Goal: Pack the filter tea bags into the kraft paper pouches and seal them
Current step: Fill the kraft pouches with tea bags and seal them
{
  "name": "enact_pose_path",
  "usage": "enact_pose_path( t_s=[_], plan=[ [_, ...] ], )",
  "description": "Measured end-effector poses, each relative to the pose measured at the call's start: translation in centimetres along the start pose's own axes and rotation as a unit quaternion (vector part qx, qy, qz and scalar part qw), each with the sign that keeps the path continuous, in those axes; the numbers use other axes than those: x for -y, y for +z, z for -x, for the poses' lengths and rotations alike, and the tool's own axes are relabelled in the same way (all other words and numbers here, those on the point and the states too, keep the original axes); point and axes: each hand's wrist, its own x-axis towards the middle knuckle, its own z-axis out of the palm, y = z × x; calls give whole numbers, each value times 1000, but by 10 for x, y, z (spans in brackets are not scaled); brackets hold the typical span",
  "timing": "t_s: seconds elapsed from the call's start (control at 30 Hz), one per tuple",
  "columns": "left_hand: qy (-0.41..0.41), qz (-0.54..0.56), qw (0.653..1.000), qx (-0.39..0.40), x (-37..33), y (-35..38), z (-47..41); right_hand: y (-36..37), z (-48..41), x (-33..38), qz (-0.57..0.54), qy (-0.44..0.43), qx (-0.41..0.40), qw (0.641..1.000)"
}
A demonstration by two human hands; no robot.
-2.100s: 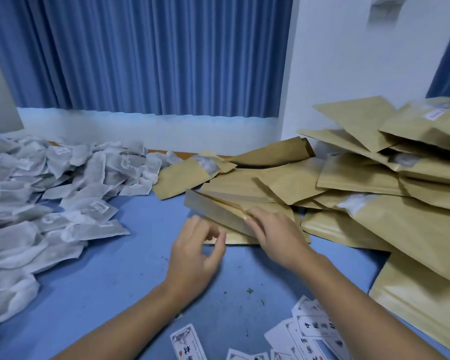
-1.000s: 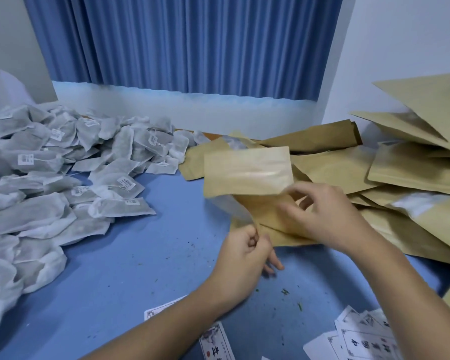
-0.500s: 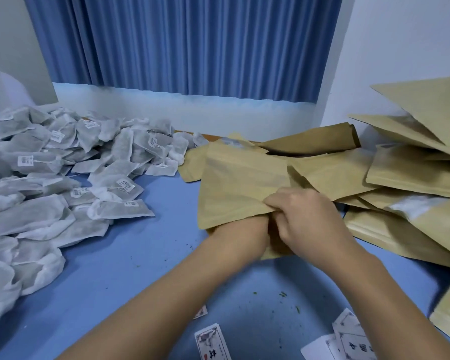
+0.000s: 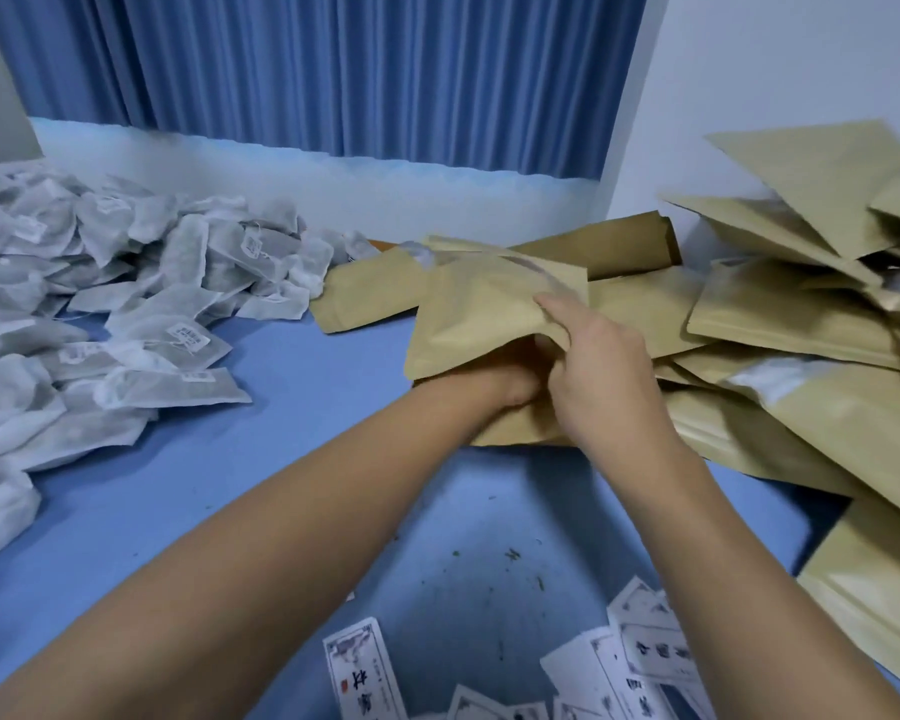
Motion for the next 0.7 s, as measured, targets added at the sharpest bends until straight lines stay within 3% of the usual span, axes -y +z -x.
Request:
enact_pose_path(
  t_s=[0.07,0.17,0.27,0.33,0.4,0.53,0.7],
  plan=[
    [22,28,999,-22,-12,10,9,-2,-6,-12,-1,58,4,998],
    [82,39,996,17,-30,39,59,-4,-9,-25,9,112,4,994],
    [170,193,966,-38,-35,49,103,-3,-11,-27,41,123,34,991],
    [192,239,952,-20,-41,52,116,-2,-11,-24,68,123,57,988],
    [177,212,960,35,-52,55,122,-1,-11,-20,95,127,73,985],
    [134,185,971,67,-68,65,122,3,-7,-14,136,147,77,977],
    [17,328,941,80,-60,54,122,3,-8,-15,135,162,92,973]
  ],
)
